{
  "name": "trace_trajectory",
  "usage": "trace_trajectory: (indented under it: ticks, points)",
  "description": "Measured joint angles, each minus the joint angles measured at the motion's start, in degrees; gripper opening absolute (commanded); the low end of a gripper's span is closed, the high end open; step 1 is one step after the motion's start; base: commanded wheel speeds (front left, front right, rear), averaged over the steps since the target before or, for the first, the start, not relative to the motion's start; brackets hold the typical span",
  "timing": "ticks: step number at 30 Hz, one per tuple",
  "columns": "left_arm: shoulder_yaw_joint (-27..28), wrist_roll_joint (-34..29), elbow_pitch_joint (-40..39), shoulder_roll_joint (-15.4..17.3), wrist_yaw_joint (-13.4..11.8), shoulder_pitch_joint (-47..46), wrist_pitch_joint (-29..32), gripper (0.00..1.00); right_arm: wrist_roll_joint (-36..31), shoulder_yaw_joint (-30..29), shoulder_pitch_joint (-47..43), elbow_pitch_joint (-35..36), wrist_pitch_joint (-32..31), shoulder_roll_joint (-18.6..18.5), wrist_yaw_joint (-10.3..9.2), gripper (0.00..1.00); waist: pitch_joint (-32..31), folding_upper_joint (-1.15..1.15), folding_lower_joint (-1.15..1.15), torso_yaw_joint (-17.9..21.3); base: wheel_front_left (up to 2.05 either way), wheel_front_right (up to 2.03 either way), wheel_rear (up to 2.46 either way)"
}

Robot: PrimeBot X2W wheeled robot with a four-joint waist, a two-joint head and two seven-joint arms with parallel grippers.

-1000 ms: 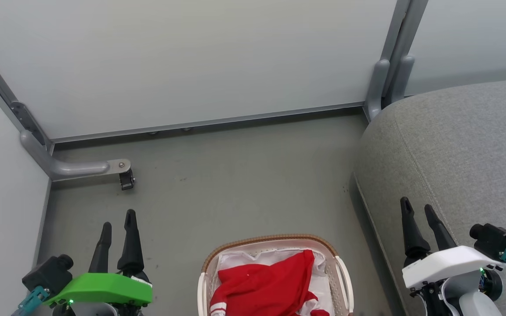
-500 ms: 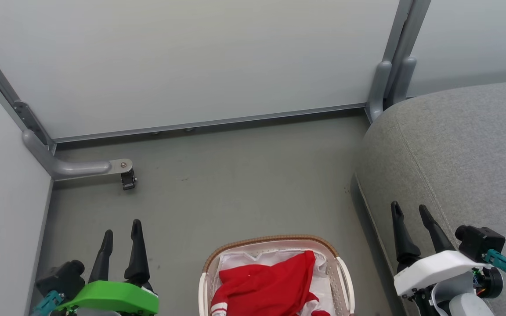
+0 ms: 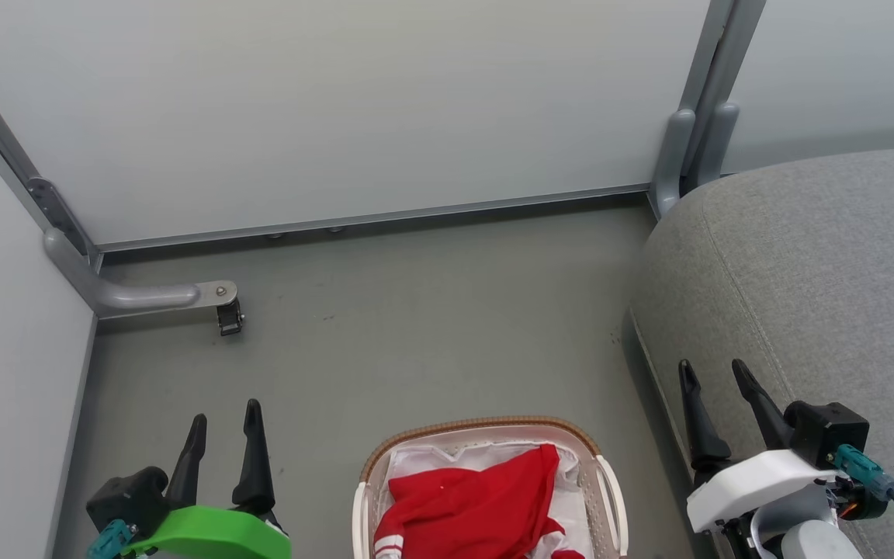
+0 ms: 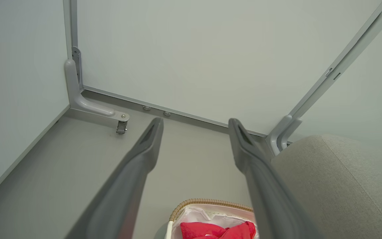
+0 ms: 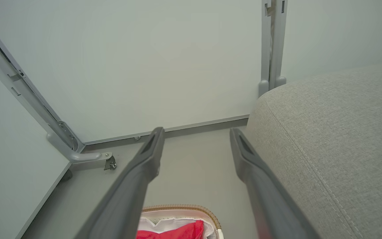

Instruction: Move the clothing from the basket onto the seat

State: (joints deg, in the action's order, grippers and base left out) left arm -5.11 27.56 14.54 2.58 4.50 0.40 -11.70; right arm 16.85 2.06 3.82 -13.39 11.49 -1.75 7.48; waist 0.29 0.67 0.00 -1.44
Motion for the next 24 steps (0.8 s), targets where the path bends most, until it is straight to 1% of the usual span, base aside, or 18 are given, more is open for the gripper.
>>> trace_trajectory:
  ticks: [5,24]
  points:
    - [-0.5,-2.7,0.4,0.0,-0.1,0.2,-0.7,1.00,-3.2,0.1,-0.3,0.4,0.7,-0.1,0.00,1.00,-0.1,0.00,0.00,0.2,0.00,0.00,0.00]
    - [-1.5,-9.0,1.6,0.1,-0.4,1.4,-2.7,1.00,-11.1,0.5,-1.9,0.4,2.9,-0.2,0.00,1.00,-0.5,0.00,0.00,0.0,0.00,0.00,0.00]
